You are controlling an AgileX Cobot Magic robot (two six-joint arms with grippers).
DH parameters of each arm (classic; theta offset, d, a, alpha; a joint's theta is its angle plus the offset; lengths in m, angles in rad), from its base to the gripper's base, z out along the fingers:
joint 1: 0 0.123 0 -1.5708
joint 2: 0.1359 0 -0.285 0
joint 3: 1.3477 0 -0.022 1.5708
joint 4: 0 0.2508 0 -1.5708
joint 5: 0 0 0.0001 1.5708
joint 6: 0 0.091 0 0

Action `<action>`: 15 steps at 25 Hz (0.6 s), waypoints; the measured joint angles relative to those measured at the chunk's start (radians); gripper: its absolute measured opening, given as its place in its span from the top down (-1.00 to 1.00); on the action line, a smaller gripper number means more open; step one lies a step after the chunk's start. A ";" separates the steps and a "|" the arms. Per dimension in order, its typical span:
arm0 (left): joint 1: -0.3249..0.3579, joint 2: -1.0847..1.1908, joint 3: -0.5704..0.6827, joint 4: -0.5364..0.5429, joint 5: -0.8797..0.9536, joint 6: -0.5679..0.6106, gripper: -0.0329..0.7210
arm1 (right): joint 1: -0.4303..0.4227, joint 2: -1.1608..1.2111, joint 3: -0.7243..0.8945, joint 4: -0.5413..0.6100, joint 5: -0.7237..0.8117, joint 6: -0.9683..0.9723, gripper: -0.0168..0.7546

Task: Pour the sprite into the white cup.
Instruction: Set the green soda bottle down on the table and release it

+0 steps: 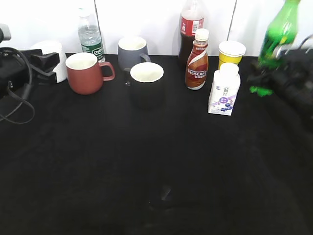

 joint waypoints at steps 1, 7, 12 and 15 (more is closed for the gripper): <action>0.000 0.000 0.000 0.001 0.004 0.000 -0.02 | 0.000 0.036 -0.025 0.000 -0.012 -0.001 -0.13; 0.000 0.000 0.000 0.003 0.006 0.000 -0.02 | 0.000 0.071 -0.052 0.000 -0.015 -0.026 -0.48; -0.002 0.000 0.001 0.003 0.006 -0.002 -0.02 | -0.001 -0.025 0.062 0.003 0.024 -0.028 -0.68; -0.052 -0.029 -0.001 0.004 0.192 -0.029 -0.02 | -0.001 -0.187 0.150 -0.013 0.295 -0.017 -0.68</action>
